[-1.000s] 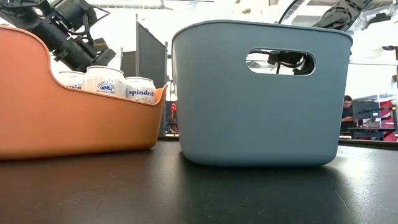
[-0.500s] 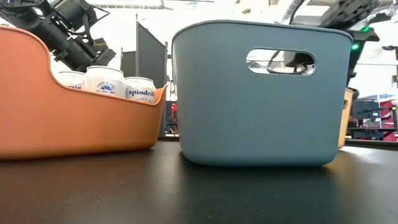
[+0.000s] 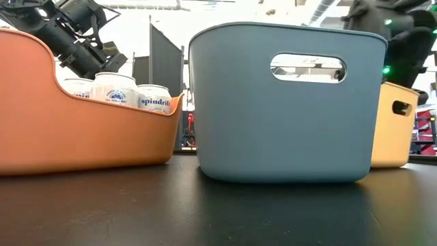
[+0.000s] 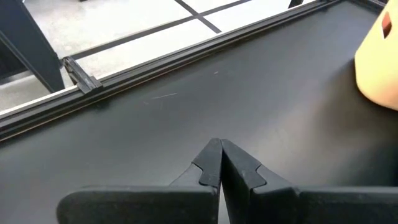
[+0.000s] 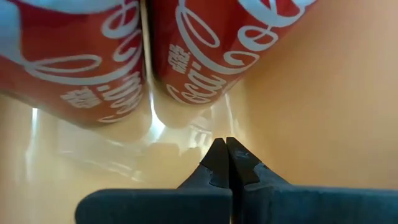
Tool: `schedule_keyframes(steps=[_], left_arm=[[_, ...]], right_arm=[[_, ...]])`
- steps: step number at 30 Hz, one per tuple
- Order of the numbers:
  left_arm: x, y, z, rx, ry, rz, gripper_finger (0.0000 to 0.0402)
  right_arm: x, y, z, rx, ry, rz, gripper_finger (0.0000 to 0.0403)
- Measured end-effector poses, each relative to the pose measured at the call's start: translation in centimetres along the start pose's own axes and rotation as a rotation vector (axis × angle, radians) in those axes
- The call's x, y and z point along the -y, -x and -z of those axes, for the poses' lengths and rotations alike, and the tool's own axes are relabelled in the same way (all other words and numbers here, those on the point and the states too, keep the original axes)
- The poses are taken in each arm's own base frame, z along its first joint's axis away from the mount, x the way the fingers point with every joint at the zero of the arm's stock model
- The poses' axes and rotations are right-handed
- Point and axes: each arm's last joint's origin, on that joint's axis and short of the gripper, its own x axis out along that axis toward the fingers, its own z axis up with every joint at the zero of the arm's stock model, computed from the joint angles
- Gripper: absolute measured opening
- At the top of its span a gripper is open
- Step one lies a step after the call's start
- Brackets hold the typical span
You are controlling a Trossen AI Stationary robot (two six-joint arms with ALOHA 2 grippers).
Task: Sort soda cans
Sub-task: Adjust the bins to the center of the table
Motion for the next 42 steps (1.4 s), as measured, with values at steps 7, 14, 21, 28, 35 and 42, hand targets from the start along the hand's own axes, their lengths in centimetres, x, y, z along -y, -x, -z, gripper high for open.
schedule_keyframes(steps=[7,14,21,28,35,42], left_arm=[[0.3,0.0,-0.6,0.056,0.004,0.033,0.0000],[0.6,0.1,-1.4,0.132,0.002,0.076,0.0000],[0.6,0.1,-1.6,0.149,-0.004,0.080,0.0000],[0.6,0.1,-1.6,0.149,-0.004,0.079,0.0000],[0.6,0.1,-1.5,0.140,0.010,0.079,0.0000],[0.9,-0.2,-1.3,0.097,0.015,0.134,0.0000]], right_arm=[[-0.2,1.1,1.3,0.007,-0.022,-0.026,0.0000],[-0.1,2.2,2.9,0.021,-0.046,-0.056,0.0000],[-0.1,3.0,4.2,0.030,-0.049,-0.092,0.0000],[0.1,3.8,5.4,0.035,-0.030,-0.124,0.0000],[0.0,4.8,6.4,0.029,-0.028,-0.165,0.0000],[-0.1,5.1,6.4,0.049,-0.027,-0.176,0.0000]])
